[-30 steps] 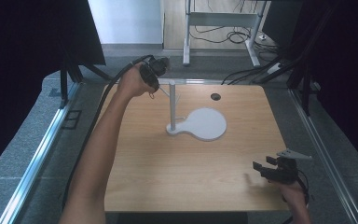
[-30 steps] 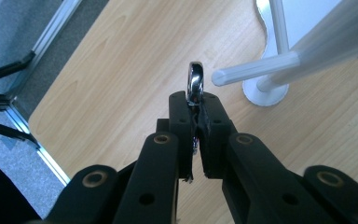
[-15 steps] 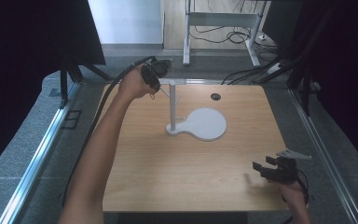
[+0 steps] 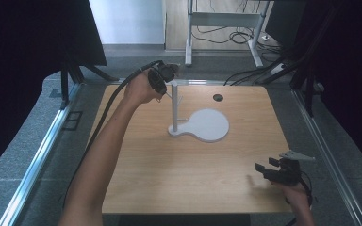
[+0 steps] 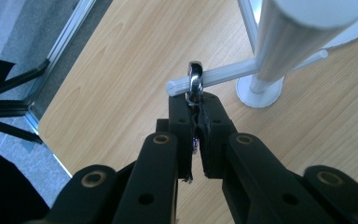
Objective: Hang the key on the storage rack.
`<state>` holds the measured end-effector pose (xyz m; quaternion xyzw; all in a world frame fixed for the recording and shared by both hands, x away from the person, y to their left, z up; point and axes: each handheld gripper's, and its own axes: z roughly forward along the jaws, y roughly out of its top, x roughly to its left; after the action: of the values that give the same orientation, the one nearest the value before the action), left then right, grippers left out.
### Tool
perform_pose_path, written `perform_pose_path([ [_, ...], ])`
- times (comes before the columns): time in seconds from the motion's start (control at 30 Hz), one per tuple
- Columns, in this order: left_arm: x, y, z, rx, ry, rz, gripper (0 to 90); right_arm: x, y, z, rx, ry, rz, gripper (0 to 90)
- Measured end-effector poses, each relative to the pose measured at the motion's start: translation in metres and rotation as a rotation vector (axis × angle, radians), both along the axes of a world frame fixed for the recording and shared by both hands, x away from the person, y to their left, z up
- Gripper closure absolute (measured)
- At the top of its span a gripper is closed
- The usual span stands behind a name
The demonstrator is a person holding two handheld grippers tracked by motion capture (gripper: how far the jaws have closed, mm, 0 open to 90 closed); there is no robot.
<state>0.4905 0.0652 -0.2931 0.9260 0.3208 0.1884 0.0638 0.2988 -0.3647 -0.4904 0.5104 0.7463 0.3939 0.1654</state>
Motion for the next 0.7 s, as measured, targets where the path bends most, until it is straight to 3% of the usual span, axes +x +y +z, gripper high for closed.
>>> perform_pose_path([
  [0.23,-0.003,-0.002,-0.004,-0.029,0.045,-0.012,79.0,0.000,0.000,0.000,-0.001,-0.002,0.000,29.2],
  [0.27,-0.004,-0.002,-0.005,-0.031,0.053,-0.008,75.1,0.000,-0.001,0.000,0.000,-0.002,0.000,29.1],
  [0.3,-0.005,0.000,-0.006,-0.031,0.062,-0.007,64.4,0.000,-0.001,0.000,0.003,-0.002,0.001,29.2],
  [0.37,-0.005,0.001,-0.007,-0.041,0.065,-0.003,54.7,0.000,-0.002,0.000,0.006,-0.003,-0.001,29.2],
  [0.4,-0.006,0.003,-0.007,-0.048,0.070,0.003,54.7,0.000,-0.002,0.000,0.007,-0.002,-0.001,29.2],
  [0.5,-0.008,0.015,-0.002,-0.108,0.068,0.022,45.5,0.000,-0.004,-0.003,0.000,0.002,0.005,29.2],
  [0.7,-0.018,0.032,-0.001,-0.163,0.076,0.027,39.4,-0.003,-0.006,-0.004,0.006,0.003,-0.009,29.2],
])
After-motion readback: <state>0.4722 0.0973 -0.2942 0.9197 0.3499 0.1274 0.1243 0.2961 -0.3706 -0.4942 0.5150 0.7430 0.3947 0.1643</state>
